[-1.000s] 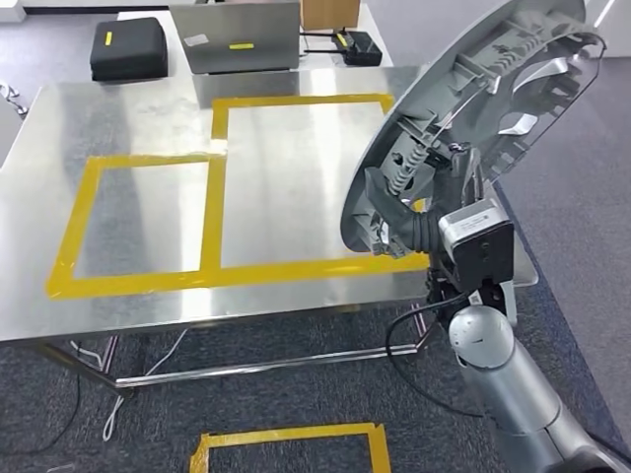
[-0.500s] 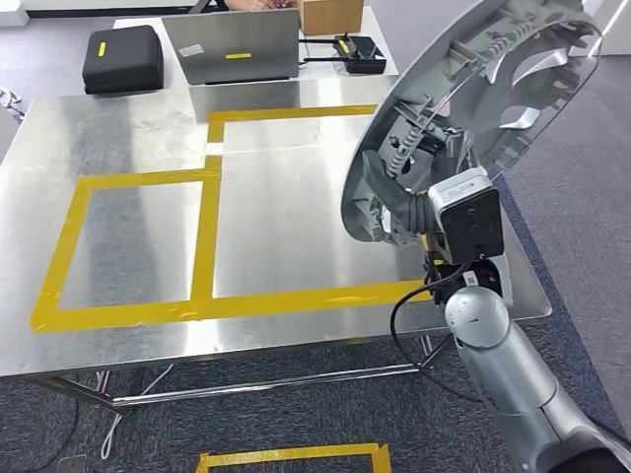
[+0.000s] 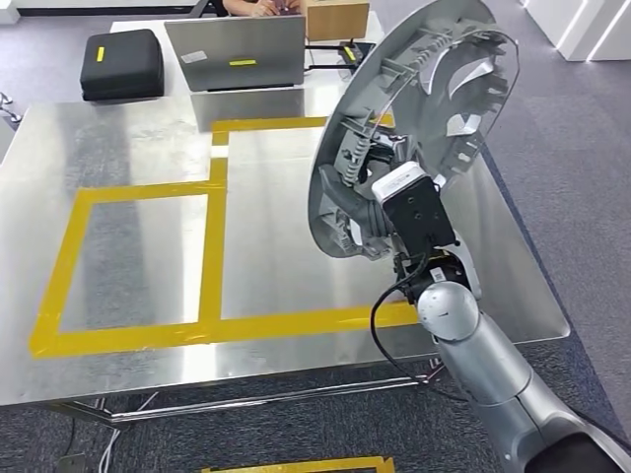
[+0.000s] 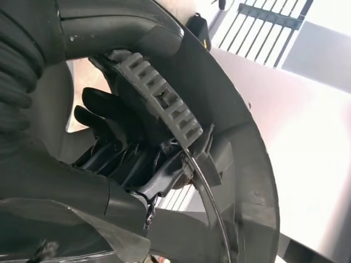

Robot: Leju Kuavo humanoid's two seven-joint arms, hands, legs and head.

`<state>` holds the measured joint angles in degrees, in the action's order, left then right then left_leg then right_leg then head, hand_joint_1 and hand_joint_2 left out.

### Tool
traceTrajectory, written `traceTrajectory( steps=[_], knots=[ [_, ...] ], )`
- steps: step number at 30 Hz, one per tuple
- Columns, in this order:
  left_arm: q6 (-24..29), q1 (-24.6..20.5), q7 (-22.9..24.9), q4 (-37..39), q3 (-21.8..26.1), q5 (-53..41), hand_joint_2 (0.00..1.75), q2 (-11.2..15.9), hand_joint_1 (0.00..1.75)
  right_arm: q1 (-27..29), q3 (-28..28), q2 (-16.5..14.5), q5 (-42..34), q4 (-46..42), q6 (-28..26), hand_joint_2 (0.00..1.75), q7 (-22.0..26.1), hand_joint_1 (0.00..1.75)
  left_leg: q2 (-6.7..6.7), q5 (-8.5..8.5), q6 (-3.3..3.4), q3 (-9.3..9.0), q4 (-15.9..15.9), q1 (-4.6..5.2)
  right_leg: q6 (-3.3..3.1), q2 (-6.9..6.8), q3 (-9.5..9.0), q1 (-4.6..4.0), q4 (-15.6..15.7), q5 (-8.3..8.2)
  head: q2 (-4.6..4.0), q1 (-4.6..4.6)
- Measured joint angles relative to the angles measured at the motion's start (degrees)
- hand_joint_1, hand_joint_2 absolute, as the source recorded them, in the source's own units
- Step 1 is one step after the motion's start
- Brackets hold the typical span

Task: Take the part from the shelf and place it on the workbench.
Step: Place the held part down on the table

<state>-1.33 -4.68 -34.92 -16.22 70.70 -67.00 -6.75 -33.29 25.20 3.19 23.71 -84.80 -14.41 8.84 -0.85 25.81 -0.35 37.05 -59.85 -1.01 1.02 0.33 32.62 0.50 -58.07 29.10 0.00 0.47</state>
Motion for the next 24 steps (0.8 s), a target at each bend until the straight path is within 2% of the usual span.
traceTrajectory(
  steps=[7,10,14,22,24],
  knots=[
    [0.1,-0.4,0.0,0.0,-1.2,-0.2,1.75,0.0,0.0,-2.3,1.6,-1.3,-0.4,4.2,1.0,1.75,-0.9,1.75,-0.28,0.06,0.5,0.24,0.0,0.22,0.2,-0.14,-0.04,0.08,0.5,-0.48,0.0,-0.01],
    [-0.1,-0.7,-0.1,0.0,-1.9,-0.5,1.75,0.0,0.0,-3.4,2.2,-1.8,0.4,6.2,1.1,1.75,-1.9,1.75,-0.25,-0.09,0.78,0.36,0.0,0.38,0.69,-0.23,-0.06,0.17,0.9,-0.37,0.0,-0.04],
    [-0.4,-1.6,0.0,0.1,-3.4,-1.1,1.75,-0.2,0.0,-5.0,2.7,-1.9,2.1,8.4,1.1,0.0,-4.1,0.0,-0.24,-0.29,0.98,0.35,0.0,0.37,1.36,-0.31,-0.03,0.18,0.9,-0.47,0.0,-0.04],
    [-0.8,-2.1,1.2,0.4,-5.6,-0.5,1.75,-0.3,0.0,-6.3,3.3,-1.9,3.0,11.0,1.3,0.0,-5.7,0.0,-0.21,-0.54,0.71,0.21,0.0,0.3,1.46,-0.27,0.11,0.09,0.4,-0.53,0.0,-0.05],
    [-0.9,-2.0,1.2,0.5,-5.9,-0.2,0.87,-0.3,0.0,-6.4,3.3,-1.9,3.1,11.4,1.2,0.0,-5.9,0.0,-0.21,-0.59,0.64,0.21,0.0,0.27,1.45,-0.27,0.15,0.06,0.4,-0.53,0.0,-0.05]
  ],
)
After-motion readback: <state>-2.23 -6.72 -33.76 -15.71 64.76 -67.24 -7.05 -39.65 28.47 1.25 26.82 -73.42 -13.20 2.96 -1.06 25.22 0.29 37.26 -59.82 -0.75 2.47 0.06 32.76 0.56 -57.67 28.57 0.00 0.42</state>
